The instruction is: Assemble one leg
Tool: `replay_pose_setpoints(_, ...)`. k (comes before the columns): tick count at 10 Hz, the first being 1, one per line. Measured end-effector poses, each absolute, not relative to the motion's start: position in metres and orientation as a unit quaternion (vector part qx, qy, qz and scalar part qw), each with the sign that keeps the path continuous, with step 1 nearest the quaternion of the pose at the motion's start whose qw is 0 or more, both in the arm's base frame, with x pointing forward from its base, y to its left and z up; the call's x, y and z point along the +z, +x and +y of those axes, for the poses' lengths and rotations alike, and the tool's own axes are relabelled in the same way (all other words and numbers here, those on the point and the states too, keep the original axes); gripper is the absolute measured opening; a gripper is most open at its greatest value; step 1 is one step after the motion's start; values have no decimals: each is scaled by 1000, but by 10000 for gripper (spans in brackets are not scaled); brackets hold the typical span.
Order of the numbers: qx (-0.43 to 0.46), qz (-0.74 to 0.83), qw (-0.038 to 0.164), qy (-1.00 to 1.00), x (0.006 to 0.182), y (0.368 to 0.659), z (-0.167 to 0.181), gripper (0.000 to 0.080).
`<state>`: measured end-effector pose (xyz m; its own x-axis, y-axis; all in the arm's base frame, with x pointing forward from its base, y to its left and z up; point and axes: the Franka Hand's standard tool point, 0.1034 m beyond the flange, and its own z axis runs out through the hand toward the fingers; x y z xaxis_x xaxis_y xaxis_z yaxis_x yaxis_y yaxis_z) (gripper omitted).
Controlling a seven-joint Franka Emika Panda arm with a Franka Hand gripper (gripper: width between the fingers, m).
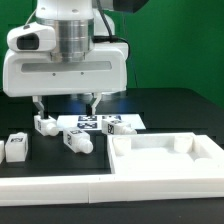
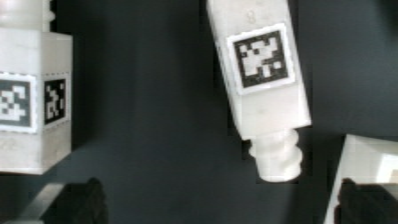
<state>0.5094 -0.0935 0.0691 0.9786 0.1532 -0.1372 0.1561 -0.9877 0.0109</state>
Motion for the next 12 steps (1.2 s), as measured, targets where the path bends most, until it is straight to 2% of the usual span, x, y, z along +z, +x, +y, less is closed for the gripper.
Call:
replay_pose_setpoints(2, -68, 73, 9, 995, 69, 509, -95, 649)
replay_pose_setpoints(3, -64, 33, 2, 997, 69, 506, -114, 649)
replay_pose_setpoints(5, -61, 30, 3, 998, 67, 494, -154, 649)
replay_pose_setpoints(7, -66, 42, 4, 997, 51, 483, -189, 649)
replay_pose_setpoints(8, -70, 47, 6, 996, 43, 482, -196, 649)
replay_pose_setpoints(10, -73, 52, 9, 996, 26, 482, -185, 649)
replay_pose_setpoints(12, -70, 65, 10, 995, 17, 486, -172, 649)
